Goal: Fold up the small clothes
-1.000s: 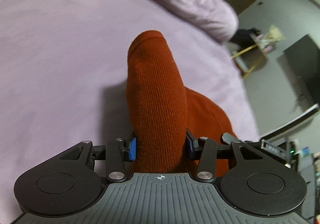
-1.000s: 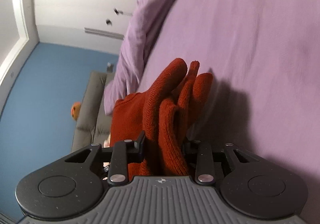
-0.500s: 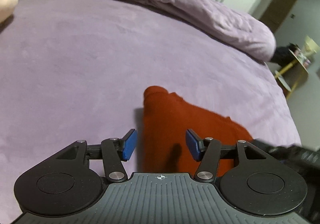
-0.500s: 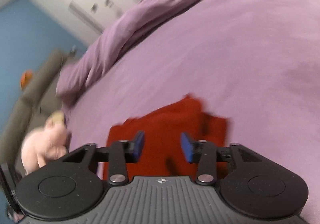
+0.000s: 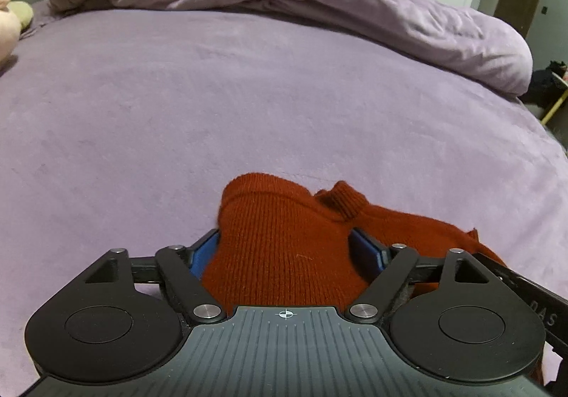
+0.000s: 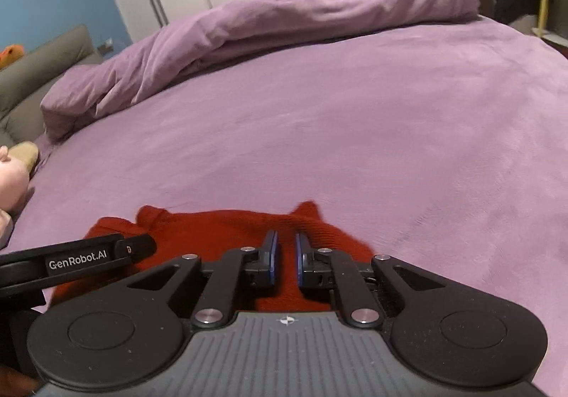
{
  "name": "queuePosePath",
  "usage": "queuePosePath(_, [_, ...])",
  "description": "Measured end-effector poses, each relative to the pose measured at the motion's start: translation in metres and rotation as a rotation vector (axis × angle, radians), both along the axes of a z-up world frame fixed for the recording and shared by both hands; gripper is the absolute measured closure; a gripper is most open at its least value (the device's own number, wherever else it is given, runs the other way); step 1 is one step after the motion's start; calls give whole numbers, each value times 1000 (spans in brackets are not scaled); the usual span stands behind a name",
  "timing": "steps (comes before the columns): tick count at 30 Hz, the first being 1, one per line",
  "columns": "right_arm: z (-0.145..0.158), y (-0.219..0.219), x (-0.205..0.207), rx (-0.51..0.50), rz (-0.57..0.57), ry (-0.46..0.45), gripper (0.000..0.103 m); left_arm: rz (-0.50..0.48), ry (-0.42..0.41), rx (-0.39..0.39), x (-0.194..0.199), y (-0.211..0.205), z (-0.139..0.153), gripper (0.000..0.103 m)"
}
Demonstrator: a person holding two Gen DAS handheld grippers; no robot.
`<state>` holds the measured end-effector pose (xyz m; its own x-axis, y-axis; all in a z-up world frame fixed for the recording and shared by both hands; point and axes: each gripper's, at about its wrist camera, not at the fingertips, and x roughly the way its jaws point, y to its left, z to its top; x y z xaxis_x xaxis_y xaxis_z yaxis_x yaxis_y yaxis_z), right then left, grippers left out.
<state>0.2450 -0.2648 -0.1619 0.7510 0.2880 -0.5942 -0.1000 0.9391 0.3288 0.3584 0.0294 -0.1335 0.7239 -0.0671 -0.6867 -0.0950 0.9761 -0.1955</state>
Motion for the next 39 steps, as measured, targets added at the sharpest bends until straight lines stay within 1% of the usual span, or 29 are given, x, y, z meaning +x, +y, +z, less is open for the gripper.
queuePosePath(1, [-4,-3,0,11,-8,-6,95,-1,-2,-12,1,1,-2,18])
queuePosePath(2, [-6,-3,-3,-2,-12,-17,96,0,0,-25,1,3,-5,17])
queuePosePath(4, [-7,7,-7,-84,-14,-47,96,1,-1,-53,4,6,-10,16])
queuePosePath(6, [-10,16,-13,-163,-18,-84,96,5,-33,-65,2,8,-17,16])
queuePosePath(8, [-18,20,-15,-184,-33,-119,96,11,-52,-57,0,5,-20,16])
queuePosePath(11, [-18,24,-16,-225,-44,-126,96,11,-31,-66,1,7,-12,15])
queuePosePath(12, [-14,25,-16,-237,-43,-120,96,14,-12,-93,-3,12,-6,15])
queuePosePath(14, [-4,26,-17,-236,-37,-99,95,0,17,-132,-15,25,5,16])
queuePosePath(15, [4,23,-21,-224,-26,-81,95,-11,22,-135,-27,34,11,16])
queuePosePath(17, [22,26,-28,-189,-1,-72,94,-43,-11,-136,-59,54,22,16])
queuePosePath(18, [31,22,-44,-161,15,-93,92,-66,-21,-130,-77,62,26,16])
queuePosePath(19, [39,20,-59,-119,48,-121,82,-80,-25,-123,-91,68,26,16])
queuePosePath(20, [45,17,-77,-77,72,-147,76,-85,-18,-113,-103,70,23,16])
queuePosePath(21, [48,15,-94,-61,84,-162,71,-93,14,-96,-109,69,20,16])
queuePosePath(22, [49,16,-110,-69,98,-164,71,-98,41,-85,-114,68,15,16])
queuePosePath(24, [43,18,-131,-110,103,-105,72,-73,31,-124,-128,72,9,15])
queuePosePath(25, [39,18,-138,-126,97,-64,72,-70,52,-144,-130,73,8,15])
queuePosePath(26, [35,18,-147,-139,100,-51,72,-67,72,-164,-131,76,7,15])
queuePosePath(27, [33,18,-157,-161,111,-74,72,-62,91,-177,-134,78,8,15])
queuePosePath(29, [34,20,-169,-216,127,-78,72,-60,97,-161,-147,78,13,16])
queuePosePath(31, [35,19,-177,-220,132,-63,72,-76,95,-121,-160,76,15,15])
queuePosePath(32, [35,20,-180,-231,134,-59,72,-85,109,-100,-164,75,12,15])
queuePosePath(33, [33,19,-183,-236,133,-51,73,-87,124,-96,-167,77,7,15])
queuePosePath(34, [31,19,-183,-241,136,-35,73,-91,131,-109,-168,79,1,14])
queuePosePath(35, [28,20,-182,-253,148,-17,73,-94,123,-115,-169,83,-2,13])
queuePosePath(36, [26,21,-181,-272,161,-17,73,-103,118,-115,-170,85,-7,12])
queuePosePath(38, [21,26,-180,-295,183,-5,72,-121,117,-102,-171,86,-8,12])
queuePosePath(39, [23,26,-177,-296,188,13,72,-121,130,-89,-172,85,-5,12])
